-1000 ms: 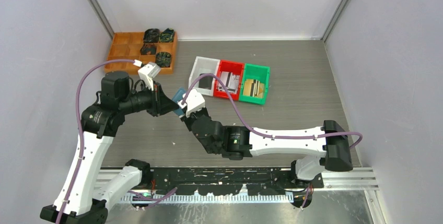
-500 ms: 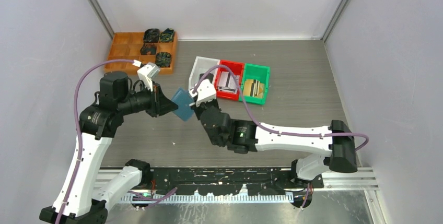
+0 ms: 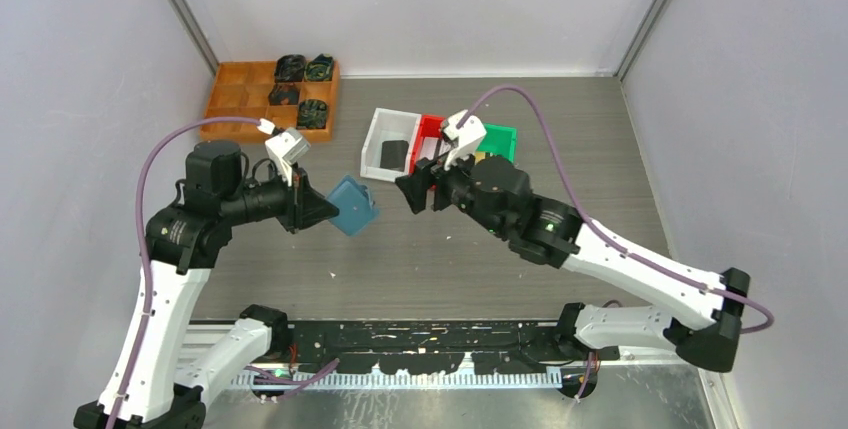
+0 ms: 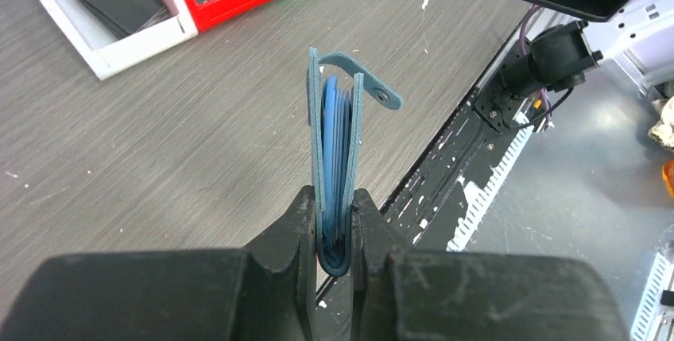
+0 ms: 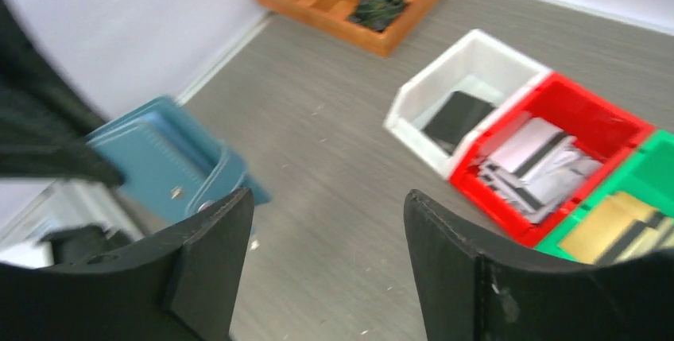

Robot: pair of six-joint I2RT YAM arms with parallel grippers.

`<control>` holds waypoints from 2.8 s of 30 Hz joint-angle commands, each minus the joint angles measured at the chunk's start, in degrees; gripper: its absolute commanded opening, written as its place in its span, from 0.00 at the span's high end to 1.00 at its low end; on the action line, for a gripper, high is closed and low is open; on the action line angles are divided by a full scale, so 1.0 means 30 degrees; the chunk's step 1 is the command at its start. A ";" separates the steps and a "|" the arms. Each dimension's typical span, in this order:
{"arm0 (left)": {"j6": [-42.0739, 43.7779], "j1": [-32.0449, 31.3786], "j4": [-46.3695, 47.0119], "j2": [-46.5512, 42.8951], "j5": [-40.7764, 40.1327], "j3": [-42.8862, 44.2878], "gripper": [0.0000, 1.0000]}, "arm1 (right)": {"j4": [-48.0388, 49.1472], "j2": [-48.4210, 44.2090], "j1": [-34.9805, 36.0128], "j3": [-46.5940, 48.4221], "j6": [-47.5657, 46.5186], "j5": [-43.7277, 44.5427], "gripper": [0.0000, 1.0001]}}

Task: Take the credit cards out of the card holder
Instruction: Open the card holder.

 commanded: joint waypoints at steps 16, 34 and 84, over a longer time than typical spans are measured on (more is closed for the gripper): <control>-0.3102 -0.0030 0.2558 -0.0455 0.7784 0.2113 1.00 | 0.9213 -0.1325 -0.0614 -0.4245 0.2723 -1.2297 0.21; -0.3481 -0.0038 0.2317 -0.0525 0.9921 0.2227 1.00 | 1.3167 -0.2172 -0.1071 -0.5367 0.4091 -1.0252 0.46; 0.3849 -0.0031 0.0503 0.0428 0.5392 0.0112 0.48 | 0.5487 -0.1290 -0.2949 -0.0824 0.3766 -1.4778 0.99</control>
